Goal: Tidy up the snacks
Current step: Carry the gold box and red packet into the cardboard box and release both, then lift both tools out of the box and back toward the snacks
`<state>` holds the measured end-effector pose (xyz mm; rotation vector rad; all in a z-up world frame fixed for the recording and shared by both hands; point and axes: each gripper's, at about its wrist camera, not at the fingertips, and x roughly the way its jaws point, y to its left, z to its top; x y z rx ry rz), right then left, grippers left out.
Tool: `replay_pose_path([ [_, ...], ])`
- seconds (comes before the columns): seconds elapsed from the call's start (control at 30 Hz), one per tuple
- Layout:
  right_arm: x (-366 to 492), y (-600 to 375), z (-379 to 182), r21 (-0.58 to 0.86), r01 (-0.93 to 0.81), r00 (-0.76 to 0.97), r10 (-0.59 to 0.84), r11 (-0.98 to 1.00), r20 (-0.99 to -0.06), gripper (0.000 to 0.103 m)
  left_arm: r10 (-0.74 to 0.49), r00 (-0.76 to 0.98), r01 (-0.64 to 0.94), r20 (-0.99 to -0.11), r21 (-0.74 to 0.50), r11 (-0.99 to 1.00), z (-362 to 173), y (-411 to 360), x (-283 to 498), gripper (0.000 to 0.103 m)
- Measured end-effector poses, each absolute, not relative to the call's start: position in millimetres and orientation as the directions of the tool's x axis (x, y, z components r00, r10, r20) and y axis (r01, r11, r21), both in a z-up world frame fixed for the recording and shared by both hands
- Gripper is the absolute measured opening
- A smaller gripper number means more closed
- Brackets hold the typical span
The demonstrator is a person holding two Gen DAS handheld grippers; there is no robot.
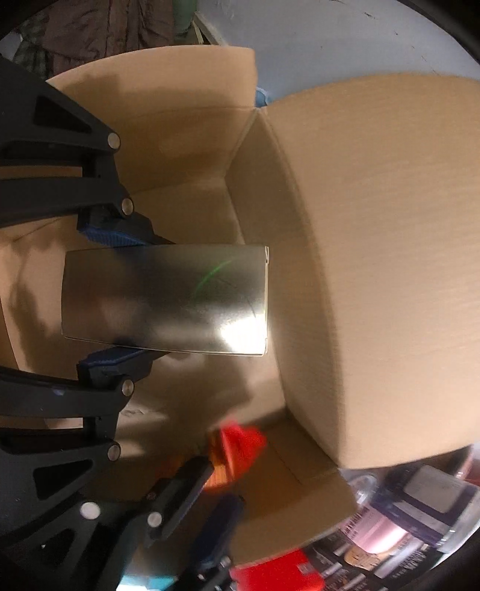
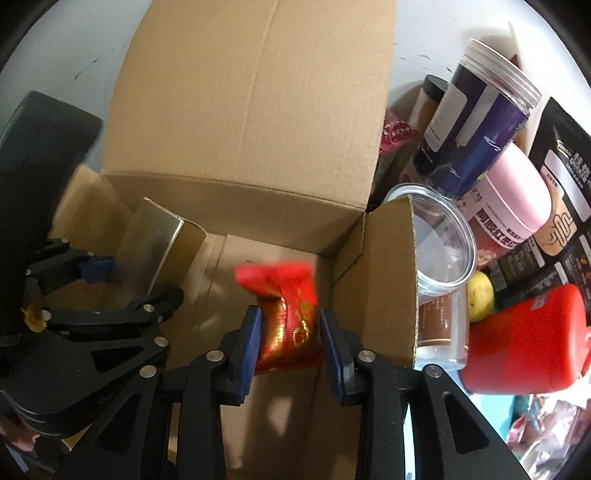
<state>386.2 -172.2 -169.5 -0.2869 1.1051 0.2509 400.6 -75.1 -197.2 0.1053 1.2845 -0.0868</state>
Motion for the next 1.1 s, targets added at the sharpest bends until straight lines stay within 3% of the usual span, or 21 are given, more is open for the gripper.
replay_pose_path([
  [0.13,382,-170,-172,-0.121,-0.334,0.427,0.035,0.935,-0.904,0.05,0.021,0.277,0.103,-0.961,0.051,0.993,-195,-71,396,0.046],
  [0.37,377,-181,-164,-0.108,-0.315,0.416,0.035,0.943,-0.909,0.051,0.048,0.297,0.102,-0.954,0.082,0.991,-171,-73,389,0.047],
  [0.43,372,-183,-155,-0.112,-0.307,0.429,0.033,0.945,-0.903,0.056,0.042,0.313,0.101,-0.949,0.077,0.992,-159,-73,384,0.047],
  [1.1,303,-202,-15,-0.109,-0.24,0.627,0.069,0.965,-0.776,0.056,-0.017,0.571,0.129,-0.821,0.07,0.989,-13,-90,310,0.047],
])
